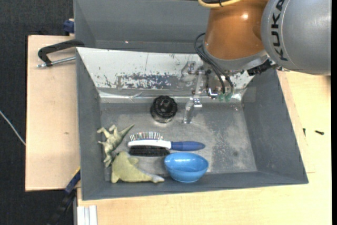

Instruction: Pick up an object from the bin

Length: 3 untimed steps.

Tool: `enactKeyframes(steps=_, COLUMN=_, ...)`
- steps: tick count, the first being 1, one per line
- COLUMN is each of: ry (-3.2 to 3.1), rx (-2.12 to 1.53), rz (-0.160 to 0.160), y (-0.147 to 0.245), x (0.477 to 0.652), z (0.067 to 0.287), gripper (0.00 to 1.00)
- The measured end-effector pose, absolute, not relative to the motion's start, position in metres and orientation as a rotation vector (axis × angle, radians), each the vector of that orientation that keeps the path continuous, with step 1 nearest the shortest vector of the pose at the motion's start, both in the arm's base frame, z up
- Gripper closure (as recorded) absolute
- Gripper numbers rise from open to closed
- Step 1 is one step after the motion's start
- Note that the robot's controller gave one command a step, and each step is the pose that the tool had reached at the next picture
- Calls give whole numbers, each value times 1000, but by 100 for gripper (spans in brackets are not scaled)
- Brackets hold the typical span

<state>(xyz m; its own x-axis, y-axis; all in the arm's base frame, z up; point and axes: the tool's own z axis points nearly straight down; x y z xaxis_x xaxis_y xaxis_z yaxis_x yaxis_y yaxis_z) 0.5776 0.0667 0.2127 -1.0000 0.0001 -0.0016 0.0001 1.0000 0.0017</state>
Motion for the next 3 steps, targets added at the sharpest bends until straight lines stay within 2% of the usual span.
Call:
enactKeyframes(steps=1, ry=3109, rx=-232, rz=3, y=105, x=596, z=99, gripper=0)
enactKeyframes(steps=2, ry=3102, rx=-204, rz=6, y=90, x=603, z=91, gripper=0)
enactKeyframes(steps=3, ry=3093, rx=-196, rz=8, y=88, x=606, z=93, gripper=100)
